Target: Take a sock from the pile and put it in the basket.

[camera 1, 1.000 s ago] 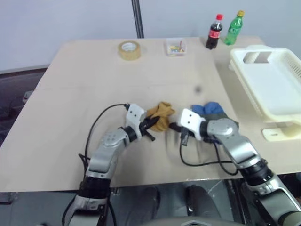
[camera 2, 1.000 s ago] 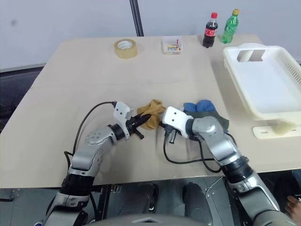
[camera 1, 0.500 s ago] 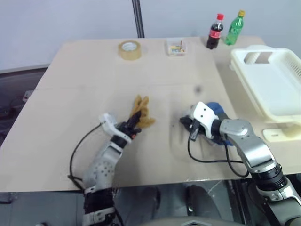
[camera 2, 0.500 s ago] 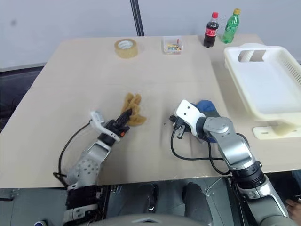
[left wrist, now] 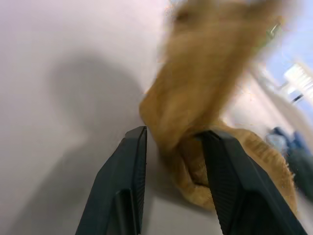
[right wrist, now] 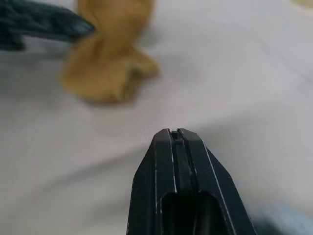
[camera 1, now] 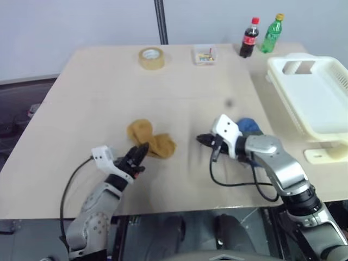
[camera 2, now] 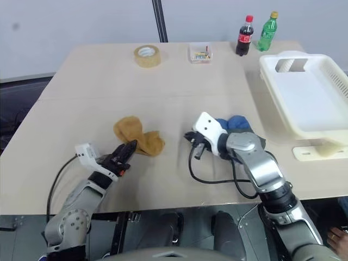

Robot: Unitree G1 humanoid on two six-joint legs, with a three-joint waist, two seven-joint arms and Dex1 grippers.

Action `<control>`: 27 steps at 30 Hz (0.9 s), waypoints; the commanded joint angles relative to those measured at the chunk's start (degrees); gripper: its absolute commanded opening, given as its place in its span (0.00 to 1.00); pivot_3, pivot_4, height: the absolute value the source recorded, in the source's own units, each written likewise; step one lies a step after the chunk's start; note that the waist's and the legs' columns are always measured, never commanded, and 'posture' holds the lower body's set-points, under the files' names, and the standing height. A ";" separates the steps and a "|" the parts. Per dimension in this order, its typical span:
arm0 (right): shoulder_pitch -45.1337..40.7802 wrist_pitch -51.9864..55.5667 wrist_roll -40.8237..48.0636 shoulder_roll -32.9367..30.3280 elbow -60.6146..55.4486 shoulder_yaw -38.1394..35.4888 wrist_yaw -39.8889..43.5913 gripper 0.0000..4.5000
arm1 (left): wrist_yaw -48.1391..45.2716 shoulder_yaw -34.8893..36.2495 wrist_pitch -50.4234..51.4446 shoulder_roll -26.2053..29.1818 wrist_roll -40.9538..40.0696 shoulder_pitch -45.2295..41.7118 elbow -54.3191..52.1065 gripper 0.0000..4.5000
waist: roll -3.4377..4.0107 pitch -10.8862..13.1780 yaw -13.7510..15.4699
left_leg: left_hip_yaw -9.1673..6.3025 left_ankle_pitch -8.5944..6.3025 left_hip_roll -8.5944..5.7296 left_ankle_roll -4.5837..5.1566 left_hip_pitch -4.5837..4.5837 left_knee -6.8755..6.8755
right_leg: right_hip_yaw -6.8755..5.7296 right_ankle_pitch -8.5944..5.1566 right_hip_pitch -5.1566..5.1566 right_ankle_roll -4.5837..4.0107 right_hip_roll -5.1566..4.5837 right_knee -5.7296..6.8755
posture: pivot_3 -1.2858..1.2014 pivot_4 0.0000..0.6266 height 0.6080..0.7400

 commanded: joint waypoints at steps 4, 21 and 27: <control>-4.44 -4.58 -1.02 2.23 5.19 3.17 -0.09 0.00 | -2.20 0.82 -1.62 4.20 0.96 1.95 -4.02 0.41 | 0.00 0.00 -0.10 | 0.02 0.00 -0.03 -0.01 -0.01 -0.03 | 0.03 0.00 -0.03 0.00 -0.03 -0.04 | 0.52 0.24 1.00; -11.94 -20.90 -5.40 13.20 24.38 10.45 2.24 0.00 | 3.58 11.57 14.17 12.06 -17.70 7.83 -6.94 0.41 | -0.01 0.00 -0.33 | -0.01 0.00 -0.01 -0.01 0.01 -0.23 | 0.03 0.00 -0.14 -0.01 -0.04 -0.02 | 0.52 0.24 1.00; -12.78 -24.41 -7.38 15.03 28.58 11.17 2.71 0.00 | 0.95 14.21 16.53 16.59 -21.12 8.18 -5.68 0.50 | 0.01 0.01 -0.49 | -0.01 0.02 0.01 -0.05 0.02 -0.26 | 0.04 0.00 -0.16 -0.02 0.01 0.00 | 0.52 0.24 1.00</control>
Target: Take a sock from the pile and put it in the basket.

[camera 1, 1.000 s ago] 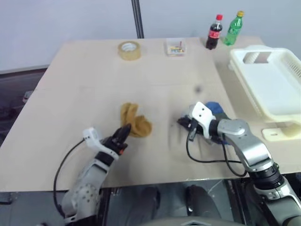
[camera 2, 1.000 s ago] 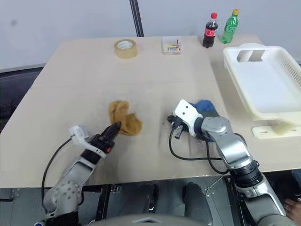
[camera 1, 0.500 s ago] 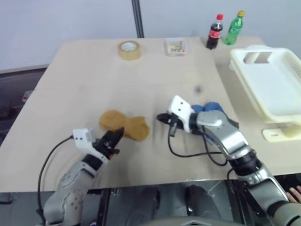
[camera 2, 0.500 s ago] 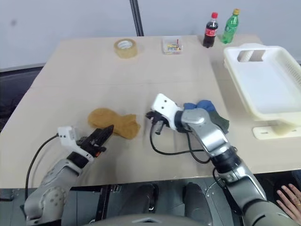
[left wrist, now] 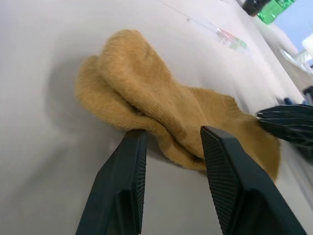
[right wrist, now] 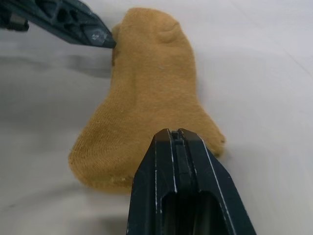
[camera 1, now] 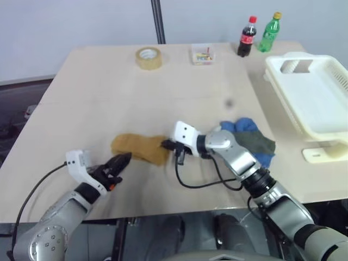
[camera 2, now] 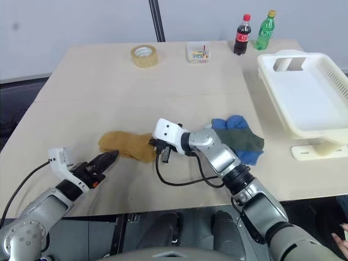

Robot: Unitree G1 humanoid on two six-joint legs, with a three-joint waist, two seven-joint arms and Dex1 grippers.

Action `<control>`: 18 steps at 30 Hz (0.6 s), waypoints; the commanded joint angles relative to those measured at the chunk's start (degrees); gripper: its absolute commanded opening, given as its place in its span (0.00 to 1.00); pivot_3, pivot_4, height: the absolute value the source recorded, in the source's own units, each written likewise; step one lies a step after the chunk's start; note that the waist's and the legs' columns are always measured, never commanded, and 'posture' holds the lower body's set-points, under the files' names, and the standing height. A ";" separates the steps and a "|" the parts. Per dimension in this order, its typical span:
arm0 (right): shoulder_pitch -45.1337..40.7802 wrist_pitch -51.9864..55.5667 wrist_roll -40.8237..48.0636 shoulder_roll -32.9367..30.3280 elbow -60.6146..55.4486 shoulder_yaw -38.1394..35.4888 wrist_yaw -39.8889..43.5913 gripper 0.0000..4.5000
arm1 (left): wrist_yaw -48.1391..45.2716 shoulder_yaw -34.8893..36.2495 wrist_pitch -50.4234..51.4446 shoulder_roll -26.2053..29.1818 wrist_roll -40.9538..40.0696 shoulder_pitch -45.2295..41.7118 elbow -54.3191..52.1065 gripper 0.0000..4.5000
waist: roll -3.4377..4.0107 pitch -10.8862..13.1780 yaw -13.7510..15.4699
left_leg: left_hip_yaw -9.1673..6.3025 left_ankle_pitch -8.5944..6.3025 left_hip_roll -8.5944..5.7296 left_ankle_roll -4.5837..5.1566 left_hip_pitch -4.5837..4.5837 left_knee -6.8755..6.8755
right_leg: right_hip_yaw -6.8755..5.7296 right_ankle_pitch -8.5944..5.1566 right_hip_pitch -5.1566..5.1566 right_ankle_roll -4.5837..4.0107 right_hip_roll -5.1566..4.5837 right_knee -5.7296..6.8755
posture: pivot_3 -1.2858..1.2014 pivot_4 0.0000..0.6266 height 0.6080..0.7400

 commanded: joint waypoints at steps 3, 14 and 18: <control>-2.26 -1.95 0.72 1.53 -0.90 -1.26 1.37 0.00 | -7.02 4.55 0.42 6.22 -1.50 3.49 -0.75 0.79 | 0.01 0.00 -0.12 | 0.03 0.01 0.00 -0.01 0.00 -0.06 | 0.04 -0.01 -0.02 -0.01 0.00 0.00 | 0.52 0.24 1.00; -3.95 -6.46 -2.38 4.52 6.79 1.13 1.81 0.00 | -11.77 6.12 2.71 18.02 2.00 -4.89 14.16 0.99 | 0.00 0.00 -0.95 | -0.01 0.02 0.00 -0.03 0.02 -0.15 | 0.00 -0.01 -0.13 -0.02 0.02 0.00 | 0.52 0.24 1.00; -3.47 -9.93 -5.78 4.99 14.02 2.94 0.96 0.00 | -14.82 -2.99 4.06 19.66 7.36 -14.85 23.52 0.99 | 0.00 0.01 -0.91 | 0.00 0.13 -0.06 -0.21 0.09 -0.21 | 0.03 -0.01 -0.12 -0.02 0.03 0.05 | 0.52 0.24 1.00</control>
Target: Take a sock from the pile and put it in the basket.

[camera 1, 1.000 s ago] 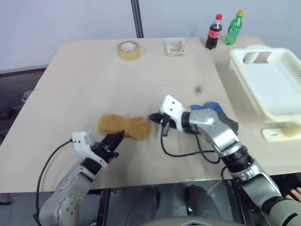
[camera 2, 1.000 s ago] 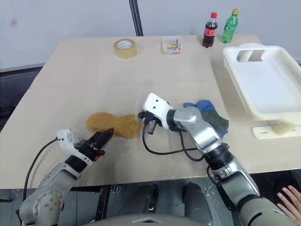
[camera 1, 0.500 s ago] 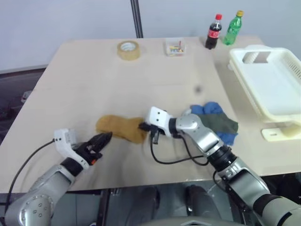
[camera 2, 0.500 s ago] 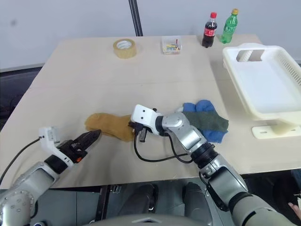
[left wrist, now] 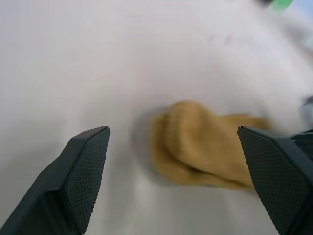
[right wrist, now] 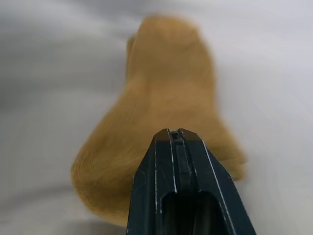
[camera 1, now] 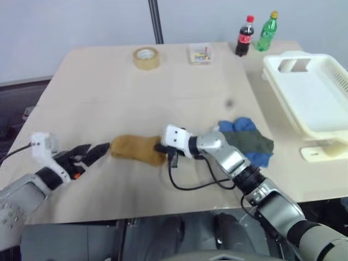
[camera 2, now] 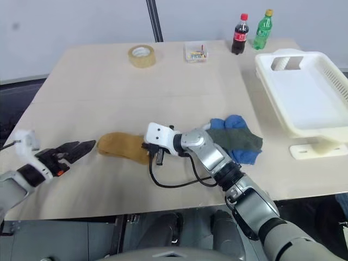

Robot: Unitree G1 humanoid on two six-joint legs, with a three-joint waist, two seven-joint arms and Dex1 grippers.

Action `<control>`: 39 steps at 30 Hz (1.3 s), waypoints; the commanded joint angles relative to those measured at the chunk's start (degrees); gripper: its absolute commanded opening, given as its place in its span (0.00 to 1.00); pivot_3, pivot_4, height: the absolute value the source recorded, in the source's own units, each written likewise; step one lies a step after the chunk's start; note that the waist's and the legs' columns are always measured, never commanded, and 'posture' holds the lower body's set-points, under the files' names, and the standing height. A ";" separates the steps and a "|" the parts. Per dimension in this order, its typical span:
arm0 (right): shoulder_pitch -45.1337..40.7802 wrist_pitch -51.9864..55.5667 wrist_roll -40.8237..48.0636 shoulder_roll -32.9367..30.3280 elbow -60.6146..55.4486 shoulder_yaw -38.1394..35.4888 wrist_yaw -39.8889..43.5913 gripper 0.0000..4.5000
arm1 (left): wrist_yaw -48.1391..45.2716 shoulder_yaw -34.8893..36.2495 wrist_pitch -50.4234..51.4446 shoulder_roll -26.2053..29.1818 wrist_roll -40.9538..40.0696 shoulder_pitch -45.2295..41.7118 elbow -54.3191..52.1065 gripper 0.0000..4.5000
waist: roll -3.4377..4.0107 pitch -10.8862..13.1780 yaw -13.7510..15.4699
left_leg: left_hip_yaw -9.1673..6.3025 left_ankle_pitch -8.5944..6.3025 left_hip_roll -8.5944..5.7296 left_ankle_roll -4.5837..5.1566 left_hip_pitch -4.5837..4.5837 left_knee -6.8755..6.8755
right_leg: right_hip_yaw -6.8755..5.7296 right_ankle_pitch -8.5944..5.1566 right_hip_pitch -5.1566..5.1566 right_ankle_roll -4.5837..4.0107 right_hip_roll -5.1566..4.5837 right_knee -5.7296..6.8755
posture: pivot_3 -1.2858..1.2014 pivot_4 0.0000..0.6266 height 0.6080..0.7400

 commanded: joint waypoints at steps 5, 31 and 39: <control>0.23 -4.85 -3.29 -0.27 3.80 0.89 0.18 0.00 | -10.75 -9.86 6.68 0.49 1.00 -10.65 9.49 0.99 | -0.09 -0.05 -0.47 | 0.06 0.02 0.03 -0.04 0.00 -0.12 | 0.11 0.01 -0.08 0.01 0.00 -0.02 | 0.52 0.24 1.00; 2.69 -5.30 -8.91 -6.63 -2.78 3.53 0.63 0.00 | -25.63 -10.50 6.20 1.24 5.26 -14.86 16.59 0.99 | -0.11 -0.06 -0.43 | 0.04 0.04 0.02 -0.08 0.03 -0.23 | 0.11 -0.01 -0.08 -0.01 -0.05 -0.03 | 0.52 0.24 1.00; 3.15 -3.94 -6.67 -6.75 -6.07 0.73 1.80 0.00 | -28.22 -13.17 6.02 -0.79 6.91 -20.39 18.18 0.99 | -0.22 -0.13 0.21 | -0.07 0.05 -0.01 -0.06 0.10 -0.18 | -0.03 0.00 0.02 0.00 -0.09 0.02 | 0.52 0.24 1.00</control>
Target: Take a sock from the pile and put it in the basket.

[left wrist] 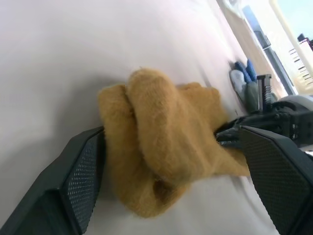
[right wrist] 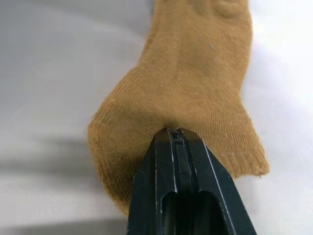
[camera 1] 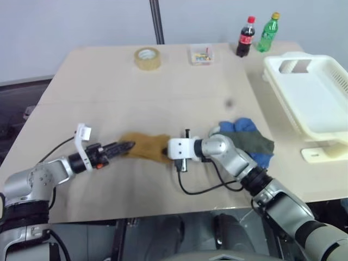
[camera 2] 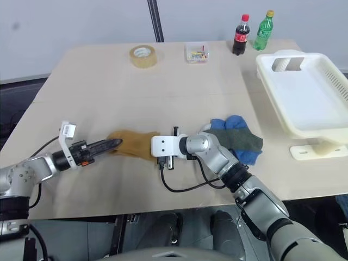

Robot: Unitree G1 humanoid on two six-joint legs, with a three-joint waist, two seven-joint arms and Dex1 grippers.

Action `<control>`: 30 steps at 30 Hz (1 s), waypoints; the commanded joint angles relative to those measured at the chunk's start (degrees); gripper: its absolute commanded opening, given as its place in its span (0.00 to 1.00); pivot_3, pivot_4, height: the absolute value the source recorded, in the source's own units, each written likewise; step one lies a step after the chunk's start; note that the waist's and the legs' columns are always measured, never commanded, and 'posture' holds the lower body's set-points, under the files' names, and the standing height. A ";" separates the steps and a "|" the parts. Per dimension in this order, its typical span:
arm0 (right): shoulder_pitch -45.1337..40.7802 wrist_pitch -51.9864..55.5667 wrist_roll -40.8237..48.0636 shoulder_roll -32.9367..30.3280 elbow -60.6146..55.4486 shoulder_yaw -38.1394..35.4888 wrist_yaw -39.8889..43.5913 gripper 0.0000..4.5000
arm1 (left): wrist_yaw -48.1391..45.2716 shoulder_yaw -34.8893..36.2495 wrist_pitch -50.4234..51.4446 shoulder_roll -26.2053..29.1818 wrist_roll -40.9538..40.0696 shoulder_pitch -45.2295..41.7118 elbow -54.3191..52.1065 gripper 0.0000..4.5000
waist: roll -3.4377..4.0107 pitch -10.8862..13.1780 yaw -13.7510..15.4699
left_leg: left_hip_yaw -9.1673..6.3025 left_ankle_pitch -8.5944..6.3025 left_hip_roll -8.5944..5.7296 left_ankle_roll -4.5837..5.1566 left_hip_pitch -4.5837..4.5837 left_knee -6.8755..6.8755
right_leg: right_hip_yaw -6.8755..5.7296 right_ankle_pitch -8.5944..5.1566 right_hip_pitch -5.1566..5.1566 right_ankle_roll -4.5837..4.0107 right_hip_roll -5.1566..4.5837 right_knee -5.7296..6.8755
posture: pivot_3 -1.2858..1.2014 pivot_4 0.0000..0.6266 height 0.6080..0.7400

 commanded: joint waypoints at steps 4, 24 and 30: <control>1.19 13.37 9.60 3.32 -8.15 -6.22 4.06 0.00 | -1.96 -0.35 0.94 0.21 -0.09 -1.08 -2.69 0.99 | 0.01 0.02 -0.83 | 0.02 0.03 0.03 -0.05 -0.11 -0.02 | 0.08 0.00 -0.11 -0.01 0.01 0.03 | 0.52 0.24 1.00; -6.57 3.18 2.91 10.93 19.29 -3.49 -3.13 0.00 | 1.13 1.99 4.63 -2.53 -3.41 -2.27 -8.34 0.99 | 0.01 0.01 -0.51 | 0.07 0.05 0.05 -0.09 -0.10 -0.10 | 0.15 -0.01 -0.32 -0.03 0.06 0.18 | 0.52 0.24 1.00; -3.98 5.15 4.77 9.49 11.04 -5.10 -2.23 0.00 | -1.08 -2.62 6.54 -4.86 -4.46 -8.18 -8.20 0.99 | 0.01 0.01 -0.26 | -0.07 0.06 -0.01 -0.10 -0.05 -0.02 | 0.00 -0.01 -0.11 -0.03 0.03 0.12 | 0.52 0.24 1.00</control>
